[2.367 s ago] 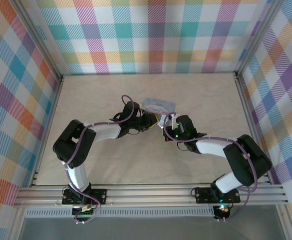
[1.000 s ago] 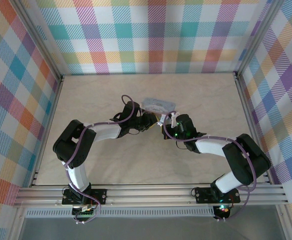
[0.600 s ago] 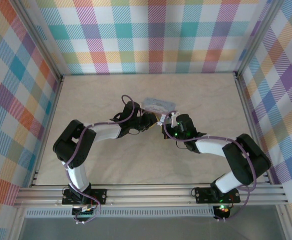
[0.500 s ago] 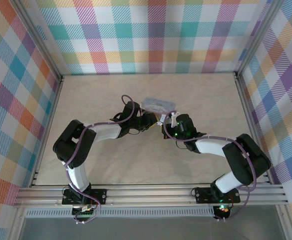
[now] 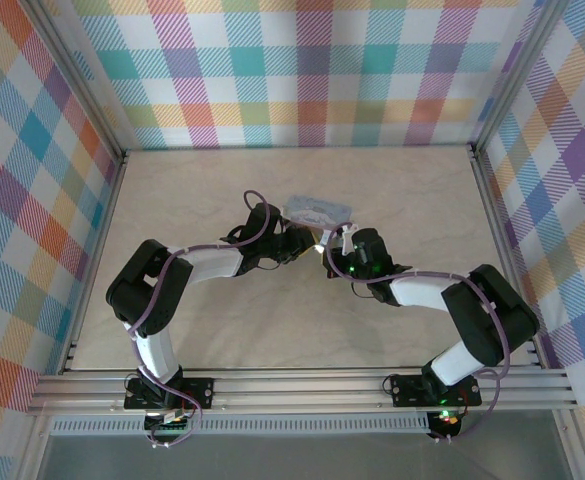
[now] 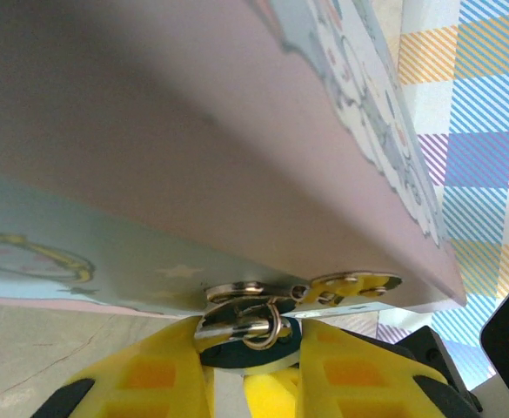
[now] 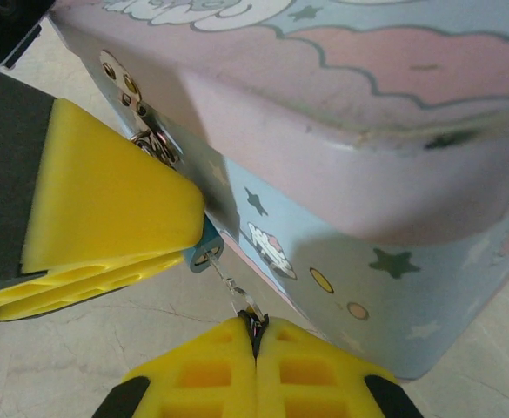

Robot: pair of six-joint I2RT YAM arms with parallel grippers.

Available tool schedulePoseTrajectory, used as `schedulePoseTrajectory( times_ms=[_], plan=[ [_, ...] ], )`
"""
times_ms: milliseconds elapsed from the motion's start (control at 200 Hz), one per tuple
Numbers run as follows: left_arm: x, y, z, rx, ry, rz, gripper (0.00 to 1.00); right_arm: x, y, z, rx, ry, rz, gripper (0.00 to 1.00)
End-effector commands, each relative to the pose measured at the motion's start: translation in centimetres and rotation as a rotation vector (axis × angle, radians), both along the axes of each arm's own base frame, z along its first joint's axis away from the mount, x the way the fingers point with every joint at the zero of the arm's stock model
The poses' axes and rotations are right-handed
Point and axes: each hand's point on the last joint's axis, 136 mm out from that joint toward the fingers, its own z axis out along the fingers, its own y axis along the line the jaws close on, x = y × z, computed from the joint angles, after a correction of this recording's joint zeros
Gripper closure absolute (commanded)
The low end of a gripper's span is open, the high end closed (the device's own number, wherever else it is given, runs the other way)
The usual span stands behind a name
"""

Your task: Unlock a padlock with a key

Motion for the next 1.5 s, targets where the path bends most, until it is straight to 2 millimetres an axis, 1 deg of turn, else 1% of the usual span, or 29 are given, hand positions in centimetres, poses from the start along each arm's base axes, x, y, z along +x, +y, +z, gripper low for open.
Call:
schedulePoseTrajectory(
  times_ms=[0,285,560,715,825,900,1005,1155,1325,1495],
  plan=[
    [-0.5,-1.6,2.5,-0.050,-0.031,-0.042,0.79,1.3,1.7,3.1,0.063,-0.100,0.043,1.00],
    [-0.6,-1.8,2.5,-0.051,-0.030,-0.049,0.79,1.8,2.0,3.7,0.073,-0.125,0.045,1.00],
    [-0.6,-2.0,2.5,-0.053,-0.027,-0.052,0.79,2.4,2.8,4.6,0.106,-0.134,0.053,1.00],
    [-0.6,-2.1,2.2,-0.053,-0.017,-0.053,0.79,2.9,3.2,5.6,0.138,-0.148,0.050,1.00],
    [-0.5,-2.4,1.8,-0.063,-0.006,-0.053,0.79,2.9,3.3,5.4,0.144,-0.138,0.046,1.00],
    [-0.2,-2.5,1.4,-0.061,-0.001,-0.054,0.79,2.8,3.0,4.4,0.121,-0.115,0.035,1.00],
    [0.1,-2.8,0.8,-0.066,0.010,-0.053,0.79,2.6,2.4,2.5,0.089,-0.057,0.009,1.00],
    [0.4,-2.6,0.0,-0.061,0.021,-0.042,0.76,2.0,2.1,0.8,0.075,0.040,-0.015,1.00],
    [0.9,-1.8,-0.6,-0.056,0.025,-0.013,0.68,1.5,1.9,-1.1,0.059,0.129,-0.036,1.00],
    [1.3,-0.8,-0.6,-0.056,0.026,0.016,0.60,1.6,2.3,-1.7,0.048,0.199,-0.043,1.00]
  ],
)
